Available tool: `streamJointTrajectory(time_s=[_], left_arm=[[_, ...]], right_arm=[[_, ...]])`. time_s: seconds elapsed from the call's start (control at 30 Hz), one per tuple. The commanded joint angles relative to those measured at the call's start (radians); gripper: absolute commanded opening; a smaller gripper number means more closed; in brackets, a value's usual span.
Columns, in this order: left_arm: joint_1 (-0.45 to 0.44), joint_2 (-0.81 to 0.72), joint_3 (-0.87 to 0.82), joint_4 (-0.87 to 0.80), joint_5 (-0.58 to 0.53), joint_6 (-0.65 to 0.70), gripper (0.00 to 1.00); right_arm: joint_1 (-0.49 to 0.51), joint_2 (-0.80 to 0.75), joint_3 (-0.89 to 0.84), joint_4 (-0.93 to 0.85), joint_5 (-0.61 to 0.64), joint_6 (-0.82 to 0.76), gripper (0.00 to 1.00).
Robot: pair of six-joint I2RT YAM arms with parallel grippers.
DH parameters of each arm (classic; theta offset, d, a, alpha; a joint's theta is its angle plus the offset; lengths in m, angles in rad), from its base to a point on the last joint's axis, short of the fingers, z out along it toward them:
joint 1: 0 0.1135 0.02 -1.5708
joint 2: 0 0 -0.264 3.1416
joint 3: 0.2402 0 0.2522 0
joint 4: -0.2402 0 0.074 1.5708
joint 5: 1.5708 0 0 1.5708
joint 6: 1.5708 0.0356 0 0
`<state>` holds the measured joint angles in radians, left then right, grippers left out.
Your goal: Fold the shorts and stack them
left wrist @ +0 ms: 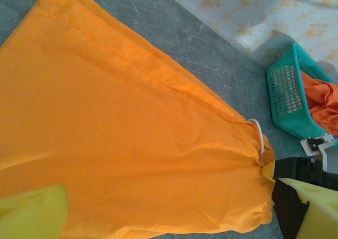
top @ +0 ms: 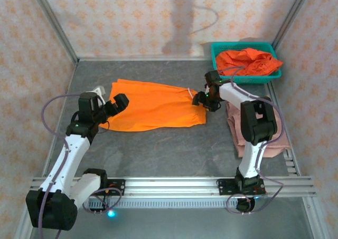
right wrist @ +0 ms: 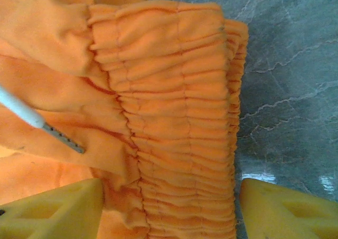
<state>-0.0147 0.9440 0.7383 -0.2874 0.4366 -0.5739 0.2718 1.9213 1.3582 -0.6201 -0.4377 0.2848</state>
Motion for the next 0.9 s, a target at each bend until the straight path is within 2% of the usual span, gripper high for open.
streamJointTrajectory(time_s=[0.0, 0.3, 0.47, 0.6, 0.77, 0.87], left_arm=[[-0.014, 0.009, 0.036, 0.024, 0.006, 0.019, 1.00], [-0.025, 0.025, 0.038, 0.029, 0.005, 0.016, 1.00], [-0.028, 0.023, 0.036, 0.020, -0.001, 0.021, 1.00], [-0.028, 0.023, 0.035, 0.017, -0.004, 0.025, 1.00], [-0.029, 0.026, 0.035, 0.018, -0.004, 0.026, 1.00], [-0.030, 0.024, 0.036, 0.014, -0.005, 0.027, 1.00]], right_arm=[[-0.003, 0.018, 0.010, -0.003, 0.013, -0.013, 0.67], [0.022, 0.071, 0.016, 0.019, 0.006, -0.018, 0.60], [0.032, 0.105, 0.024, 0.023, 0.004, -0.007, 0.52], [0.043, 0.116, 0.022, 0.029, 0.021, -0.003, 0.37], [0.048, 0.118, 0.022, 0.019, 0.076, -0.010, 0.26], [0.048, 0.103, 0.028, 0.002, 0.118, -0.024, 0.13]])
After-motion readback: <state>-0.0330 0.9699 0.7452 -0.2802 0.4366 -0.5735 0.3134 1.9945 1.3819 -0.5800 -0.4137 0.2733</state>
